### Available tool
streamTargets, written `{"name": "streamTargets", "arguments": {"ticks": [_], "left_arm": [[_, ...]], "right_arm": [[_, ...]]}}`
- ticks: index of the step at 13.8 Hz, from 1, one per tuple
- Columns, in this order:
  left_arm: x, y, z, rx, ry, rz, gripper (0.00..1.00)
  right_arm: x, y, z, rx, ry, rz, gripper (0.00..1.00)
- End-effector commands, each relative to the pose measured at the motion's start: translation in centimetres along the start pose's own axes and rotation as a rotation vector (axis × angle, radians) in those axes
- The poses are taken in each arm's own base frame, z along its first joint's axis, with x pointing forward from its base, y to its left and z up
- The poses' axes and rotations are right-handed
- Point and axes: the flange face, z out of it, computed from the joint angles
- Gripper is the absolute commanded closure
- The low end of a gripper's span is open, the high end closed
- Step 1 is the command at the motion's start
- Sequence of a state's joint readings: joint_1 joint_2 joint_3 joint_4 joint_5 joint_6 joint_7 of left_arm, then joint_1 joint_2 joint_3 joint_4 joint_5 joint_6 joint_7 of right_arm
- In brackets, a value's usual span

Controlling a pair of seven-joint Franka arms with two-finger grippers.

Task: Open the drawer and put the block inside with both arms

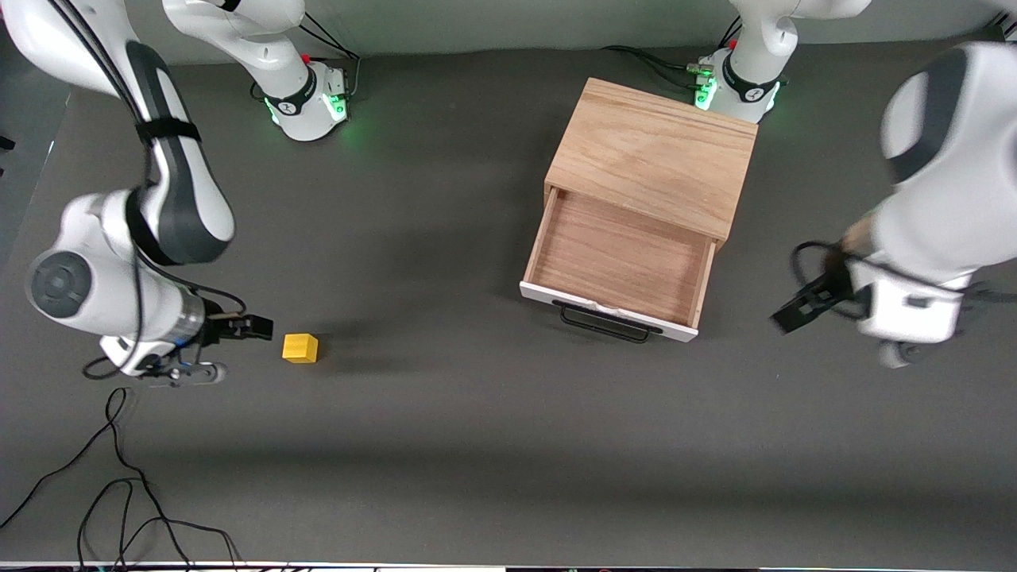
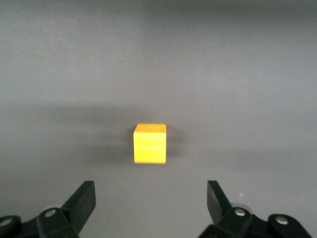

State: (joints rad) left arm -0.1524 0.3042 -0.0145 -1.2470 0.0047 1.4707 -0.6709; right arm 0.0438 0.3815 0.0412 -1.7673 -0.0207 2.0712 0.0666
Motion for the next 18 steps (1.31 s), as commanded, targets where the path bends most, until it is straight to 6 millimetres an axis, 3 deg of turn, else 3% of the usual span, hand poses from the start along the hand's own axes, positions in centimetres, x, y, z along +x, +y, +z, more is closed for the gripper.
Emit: {"name": "streamTargets", "arguments": {"ticks": [1,4,7,11,14,18], "left_arm": [[-0.9,-5.0,-0.3,0.001,-0.05,0.192,0.0],[-1.7,-8.7,-0.1,0.014,-0.057,0.409,0.0],[-2.6,-9.9,0.1,0.064,-0.036,0.495,0.0],[-2.5,-11.8,0.6,0.052,-0.014,0.558,0.0],[-2.5,-11.8,0.1,0.023,0.004,0.566,0.0],[-2.3,-11.5,0.1,0.014,0.034,0.57,0.0]], "right_arm": [[-1.2,-0.3,3.6,-0.007,0.043,0.024,0.0],[-0.9,-0.1,8.0,-0.003,0.047,0.029,0.0],[-2.1,0.0,11.5,0.003,0.07,0.048,0.0],[-3.0,-2.0,13.0,0.008,0.08,0.106,0.0],[-3.4,-2.1,14.2,0.011,0.094,0.115,0.0],[-3.4,-2.1,14.3,0.009,0.096,0.111,0.0]]}}
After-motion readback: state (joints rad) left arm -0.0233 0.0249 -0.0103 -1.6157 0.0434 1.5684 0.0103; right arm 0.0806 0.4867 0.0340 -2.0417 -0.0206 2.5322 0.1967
